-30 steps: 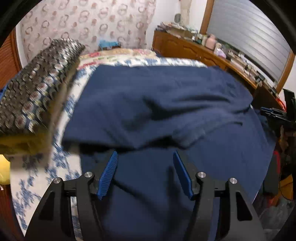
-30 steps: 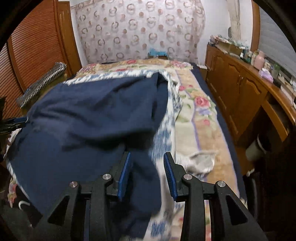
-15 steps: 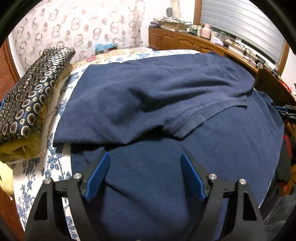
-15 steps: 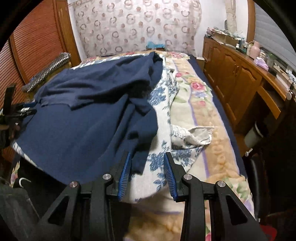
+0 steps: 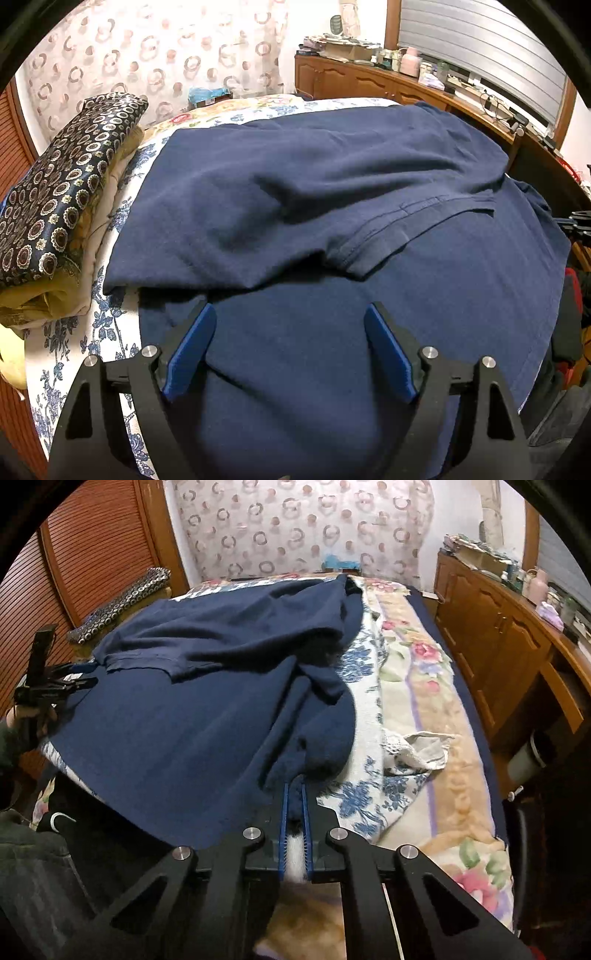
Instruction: Fold small clothes
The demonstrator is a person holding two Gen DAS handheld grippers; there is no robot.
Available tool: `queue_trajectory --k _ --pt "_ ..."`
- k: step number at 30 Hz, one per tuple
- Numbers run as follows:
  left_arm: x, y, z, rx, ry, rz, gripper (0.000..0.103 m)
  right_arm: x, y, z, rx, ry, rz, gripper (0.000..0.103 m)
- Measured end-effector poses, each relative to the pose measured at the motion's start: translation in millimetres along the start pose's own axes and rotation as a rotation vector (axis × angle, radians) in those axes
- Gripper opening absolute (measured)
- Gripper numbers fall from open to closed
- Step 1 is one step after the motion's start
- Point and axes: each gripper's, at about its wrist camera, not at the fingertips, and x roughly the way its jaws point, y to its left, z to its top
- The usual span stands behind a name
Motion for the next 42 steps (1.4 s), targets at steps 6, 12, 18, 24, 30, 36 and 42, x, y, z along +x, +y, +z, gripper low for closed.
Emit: queue_trajectory --k 6,12,18,24,30,36,42 --pt "0.9 -1.9 0.7 0.003 0.001 0.000 0.086 -29.1 -9.5 -14.8 0.005 -0.034 -0.021 0.006" --pt "1.2 -1.8 0.9 0.003 0.002 -0.001 0.086 -40.3 -17.7 -12.7 0.051 -0.084 -0.019 0.008" --pt "0.9 -2.1 0.7 0.003 0.002 0.000 0.086 -36.6 -10.8 0.1 0.036 -0.125 -0.078 0.013" --pt "0.8 -2.1 0.9 0.004 0.002 0.000 0.086 -12.2 0.1 21.9 0.037 -0.180 -0.031 0.044" --pt "1.1 -2.4 1.3 -0.006 0.005 0.008 0.086 31.9 14.4 53.6 0.042 -0.191 0.022 0.045" --pt "-2.3 2.0 2.5 -0.045 -0.013 0.022 0.084 78.2 15.1 70.4 0.072 -0.114 0.010 0.045" --pt "-9.0 29.2 7.3 -0.159 -0.044 0.033 0.074 99.6 13.5 67.4 0.112 -0.073 0.009 0.045"
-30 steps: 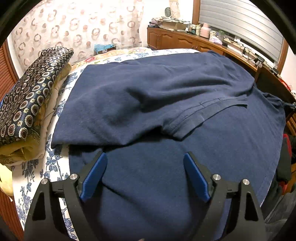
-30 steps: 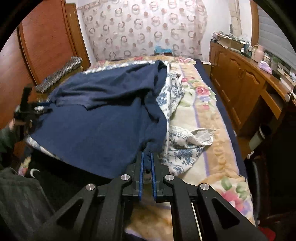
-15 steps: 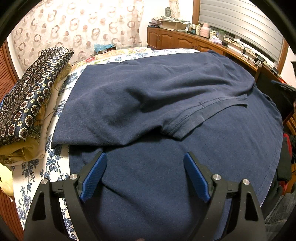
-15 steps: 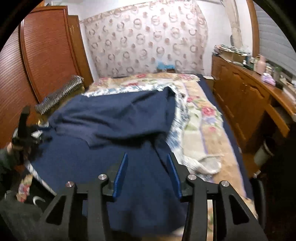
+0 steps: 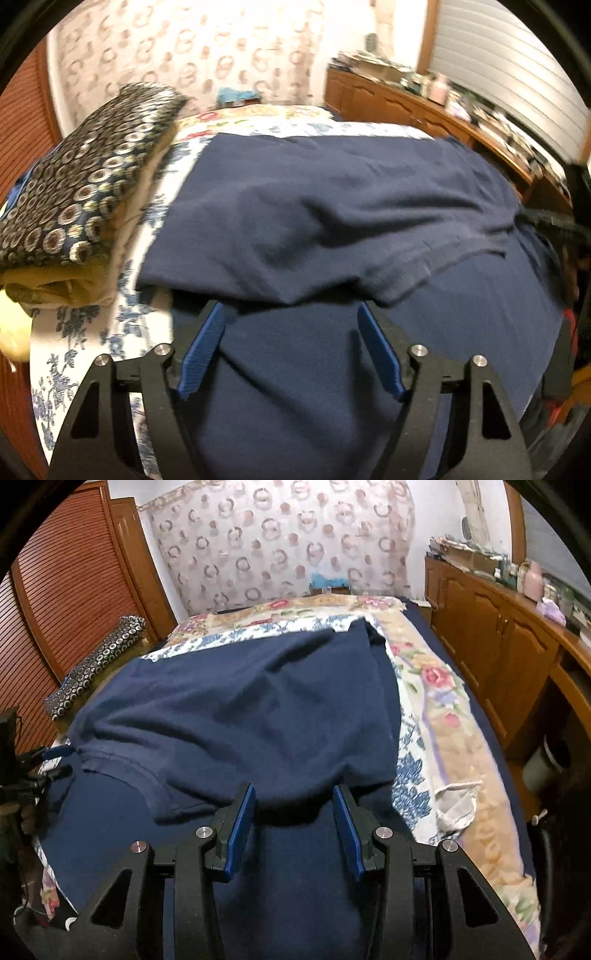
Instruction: Fold small clothes
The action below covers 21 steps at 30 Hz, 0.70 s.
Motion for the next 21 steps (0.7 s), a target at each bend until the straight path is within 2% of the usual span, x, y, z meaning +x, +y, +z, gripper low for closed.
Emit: queue_trajectory --k 7,9,15,17,21 --pt "10.5 26.5 11.0 -0.102 0.018 -0.004 0.073 8.7 6.3 10.0 0.002 0.000 -0.007 0.045" --pt "12.9 30.1 12.6 -0.122 0.020 -0.021 0.071 -2.7 6.4 10.7 0.009 0.001 -0.011 0.045" --pt "13.6 34.4 18.3 -0.160 0.008 -0.042 0.056 -7.6 5.1 8.5 0.025 0.009 -0.014 0.045" --pt "11.1 33.3 21.1 -0.158 -0.011 -0.040 0.045 -6.8 4.5 11.2 0.019 0.014 -0.012 0.045" --pt "15.9 35.4 24.4 -0.150 -0.006 -0.024 0.039 -3.3 1.4 19.5 0.043 0.017 -0.025 0.045"
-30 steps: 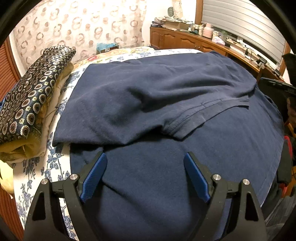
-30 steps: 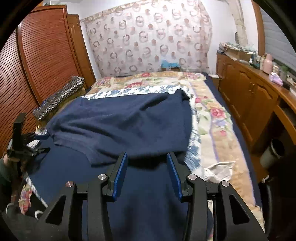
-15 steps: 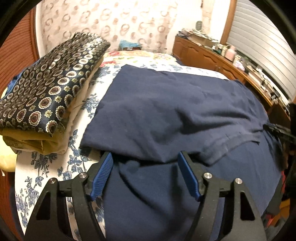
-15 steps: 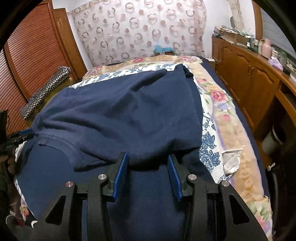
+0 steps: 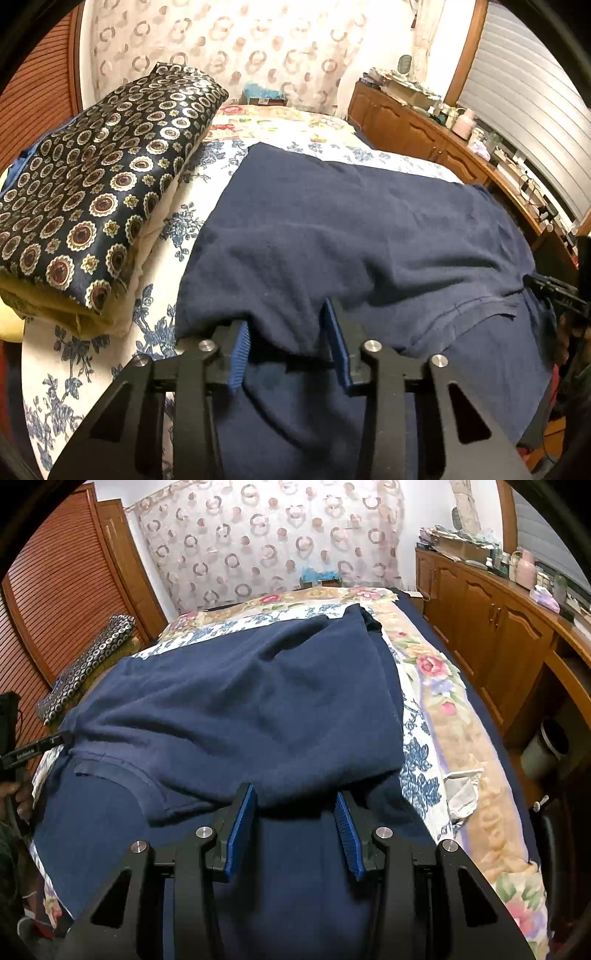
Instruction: Fold small clothes
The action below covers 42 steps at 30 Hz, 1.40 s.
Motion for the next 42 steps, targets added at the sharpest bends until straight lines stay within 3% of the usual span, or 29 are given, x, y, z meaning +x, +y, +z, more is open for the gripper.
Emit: queue_trajectory --k 3,6,8,10,12,25,32,42 --pt "5.6 2.9 1.5 -0.007 0.016 -0.009 0.037 2.0 -0.9 5.2 0.022 -0.007 0.007 0.045" --pt "2.4 -0.4 1.9 0.016 -0.005 0.002 0.020 3.2 1.2 8.6 0.019 -0.019 0.012 0.045" --pt "-2.1 -3.7 3.0 0.034 -0.026 -0.005 0.010 3.0 4.1 9.8 0.006 -0.034 0.002 0.036" --pt "-7.4 -6.7 5.3 0.050 -0.046 0.002 0.008 4.1 8.9 11.5 -0.022 -0.038 0.002 0.024" --pt "-15.4 -8.4 7.6 0.053 -0.077 0.002 0.007 6.0 11.6 12.7 -0.046 -0.044 -0.056 0.006" --pt "-78.1 -17.9 14.8 0.063 -0.244 -0.092 0.003 -49.4 22.4 13.6 -0.091 -0.254 0.002 0.002" --pt "-123.7 -26.4 -13.6 0.072 -0.286 -0.126 0.003 -93.5 19.5 -17.4 -0.129 -0.287 0.040 0.002" --pt "-156.6 -31.0 -54.6 0.065 -0.261 -0.149 0.003 -145.5 2.7 -53.9 -0.152 -0.271 0.052 0.002"
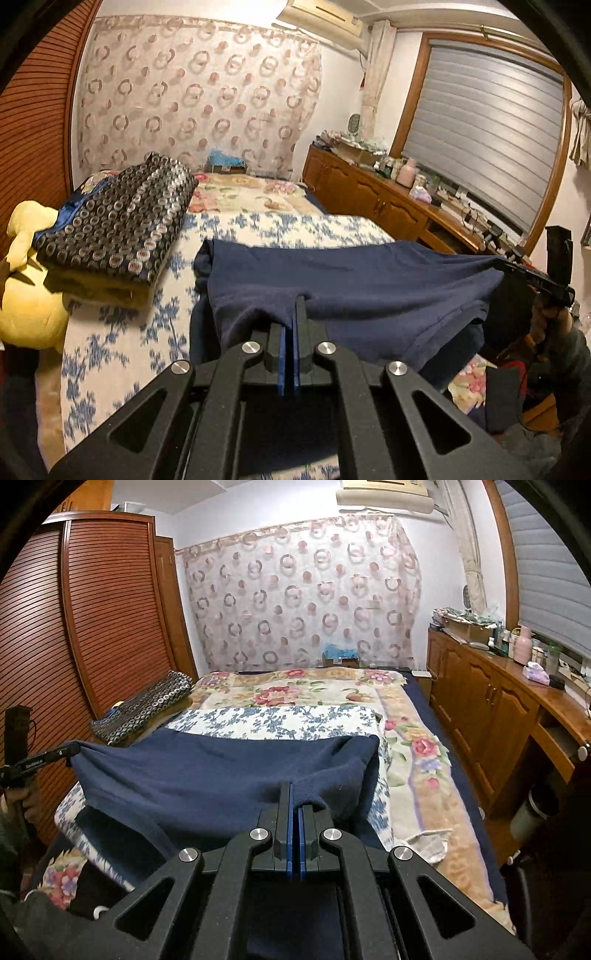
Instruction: Fold small clothes
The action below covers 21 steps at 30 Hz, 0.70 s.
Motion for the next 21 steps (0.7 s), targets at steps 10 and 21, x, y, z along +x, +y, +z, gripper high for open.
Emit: queue_trajectory --k 10,21 --pt "32.2 2.8 -43.0 -0.010 0.183 0.042 0.004 36.9 0.8 -29.5 0.004 0.183 -0.024 0.002" --pt "20.1 9.3 -48.5 -0.005 0.218 0.095 0.045 29.9 15.3 -9.1 -0.070 0.216 -0.022 0.009"
